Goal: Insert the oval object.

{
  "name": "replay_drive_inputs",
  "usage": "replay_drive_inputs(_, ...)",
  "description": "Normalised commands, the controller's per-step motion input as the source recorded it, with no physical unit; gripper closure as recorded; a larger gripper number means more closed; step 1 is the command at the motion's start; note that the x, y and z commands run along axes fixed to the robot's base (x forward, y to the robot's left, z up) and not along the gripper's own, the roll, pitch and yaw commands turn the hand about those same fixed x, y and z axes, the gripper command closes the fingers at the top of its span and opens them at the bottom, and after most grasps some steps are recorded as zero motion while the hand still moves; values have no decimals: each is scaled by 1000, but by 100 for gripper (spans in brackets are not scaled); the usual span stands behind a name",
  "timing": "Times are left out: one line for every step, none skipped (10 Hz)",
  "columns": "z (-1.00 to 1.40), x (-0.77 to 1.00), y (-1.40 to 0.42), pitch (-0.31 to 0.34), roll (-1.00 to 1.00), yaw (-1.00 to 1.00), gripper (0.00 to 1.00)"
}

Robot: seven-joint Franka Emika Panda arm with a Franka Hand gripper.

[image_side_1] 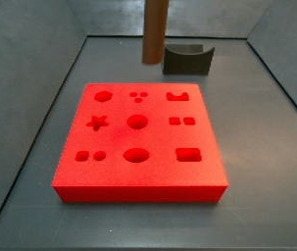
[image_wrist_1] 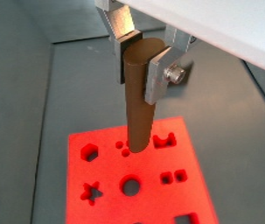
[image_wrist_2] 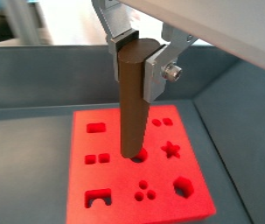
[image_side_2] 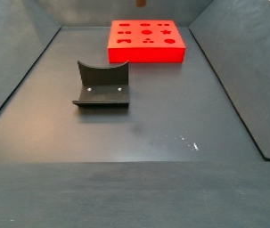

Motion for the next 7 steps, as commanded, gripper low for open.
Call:
replay_drive_inputs(-426, 0, -169, 210, -60, -800, 100)
replay_drive_inputs(-274, 0, -434, 241, 0, -629, 100)
replay_drive_inputs(-329, 11, -620, 133, 164, -403, 100)
replay_drive_inputs(-314, -206, -617, -31, 244, -34, 100)
replay_drive_inputs(-306, -117, -460, -83, 264, 34, 100)
replay_drive_inputs(-83, -249, -351, -223, 197, 254, 100)
replay_drive_inputs(0, -100, -297, -249, 63, 251, 100)
